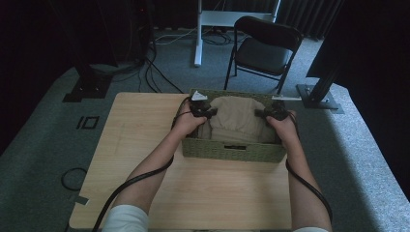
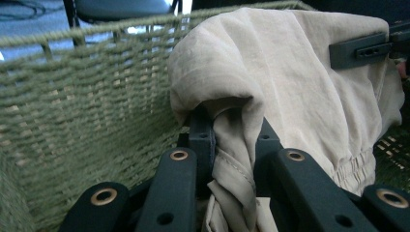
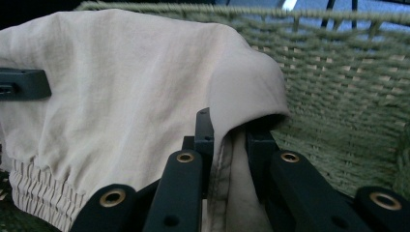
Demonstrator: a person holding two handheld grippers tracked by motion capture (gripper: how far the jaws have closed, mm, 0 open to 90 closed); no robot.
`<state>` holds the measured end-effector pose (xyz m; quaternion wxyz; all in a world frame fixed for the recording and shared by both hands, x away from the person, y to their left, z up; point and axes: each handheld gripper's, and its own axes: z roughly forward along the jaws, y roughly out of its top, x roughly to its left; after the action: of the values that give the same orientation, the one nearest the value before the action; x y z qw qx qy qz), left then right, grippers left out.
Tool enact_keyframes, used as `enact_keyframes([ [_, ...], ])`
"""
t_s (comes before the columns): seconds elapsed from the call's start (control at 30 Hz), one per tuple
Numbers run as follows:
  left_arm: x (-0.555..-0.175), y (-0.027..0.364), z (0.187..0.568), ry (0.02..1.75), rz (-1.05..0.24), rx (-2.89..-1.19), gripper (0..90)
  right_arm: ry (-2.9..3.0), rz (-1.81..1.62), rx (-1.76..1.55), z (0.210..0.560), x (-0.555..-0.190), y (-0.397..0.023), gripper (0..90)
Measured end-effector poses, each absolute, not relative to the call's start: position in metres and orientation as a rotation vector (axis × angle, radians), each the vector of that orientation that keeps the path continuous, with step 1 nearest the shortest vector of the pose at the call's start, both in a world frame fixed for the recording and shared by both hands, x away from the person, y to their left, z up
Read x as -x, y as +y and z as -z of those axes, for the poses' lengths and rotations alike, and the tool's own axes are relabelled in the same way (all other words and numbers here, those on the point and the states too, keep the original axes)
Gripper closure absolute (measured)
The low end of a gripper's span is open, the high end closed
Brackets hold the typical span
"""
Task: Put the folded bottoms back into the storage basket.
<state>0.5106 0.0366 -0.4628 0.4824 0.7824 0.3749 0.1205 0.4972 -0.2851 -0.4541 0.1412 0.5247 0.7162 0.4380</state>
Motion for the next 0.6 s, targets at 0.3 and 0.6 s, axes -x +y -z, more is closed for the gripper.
enact_keyframes([
  [0.3, -0.522, 0.036, 0.483, 0.982, -0.328, -1.954, 75.8, 2.086, -1.175, -1.575, 0.474, -0.516, -0.276, 80.2],
  [0.6, -0.528, 0.026, 0.490, 1.065, -0.358, -1.986, 75.1, 2.093, -1.078, -1.639, 0.491, -0.536, -0.269, 79.0],
])
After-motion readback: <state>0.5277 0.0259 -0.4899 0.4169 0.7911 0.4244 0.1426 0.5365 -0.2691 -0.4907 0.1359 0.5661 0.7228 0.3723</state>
